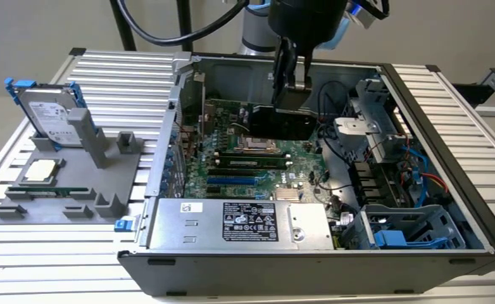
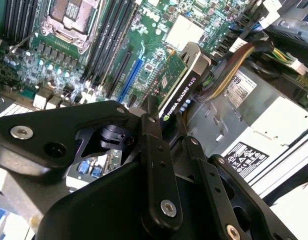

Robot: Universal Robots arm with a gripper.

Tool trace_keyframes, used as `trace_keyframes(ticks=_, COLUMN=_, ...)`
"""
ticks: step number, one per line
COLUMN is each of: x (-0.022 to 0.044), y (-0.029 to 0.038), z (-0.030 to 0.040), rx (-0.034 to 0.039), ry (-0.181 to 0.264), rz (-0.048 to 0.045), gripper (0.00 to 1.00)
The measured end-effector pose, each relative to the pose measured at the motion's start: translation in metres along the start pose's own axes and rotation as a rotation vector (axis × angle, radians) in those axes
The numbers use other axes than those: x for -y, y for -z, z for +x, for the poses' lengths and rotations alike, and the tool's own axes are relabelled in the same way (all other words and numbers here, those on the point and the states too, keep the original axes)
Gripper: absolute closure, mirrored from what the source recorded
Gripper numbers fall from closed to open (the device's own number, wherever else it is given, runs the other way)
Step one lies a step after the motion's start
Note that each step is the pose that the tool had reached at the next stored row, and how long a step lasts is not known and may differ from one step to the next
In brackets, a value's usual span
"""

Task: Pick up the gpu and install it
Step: 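Insert the gpu into the slot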

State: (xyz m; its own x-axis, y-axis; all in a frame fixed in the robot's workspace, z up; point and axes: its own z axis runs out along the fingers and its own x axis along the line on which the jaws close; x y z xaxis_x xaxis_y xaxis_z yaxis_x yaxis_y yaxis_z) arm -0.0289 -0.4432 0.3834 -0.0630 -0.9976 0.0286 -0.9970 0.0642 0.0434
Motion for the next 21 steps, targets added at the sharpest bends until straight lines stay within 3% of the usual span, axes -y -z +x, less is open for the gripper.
trace_keyframes(ticks=21, x=0.0002, y=-0.0048, z=-0.0002, rx=0.0004, ry=-0.008, rz=-0.0003, gripper=1.0)
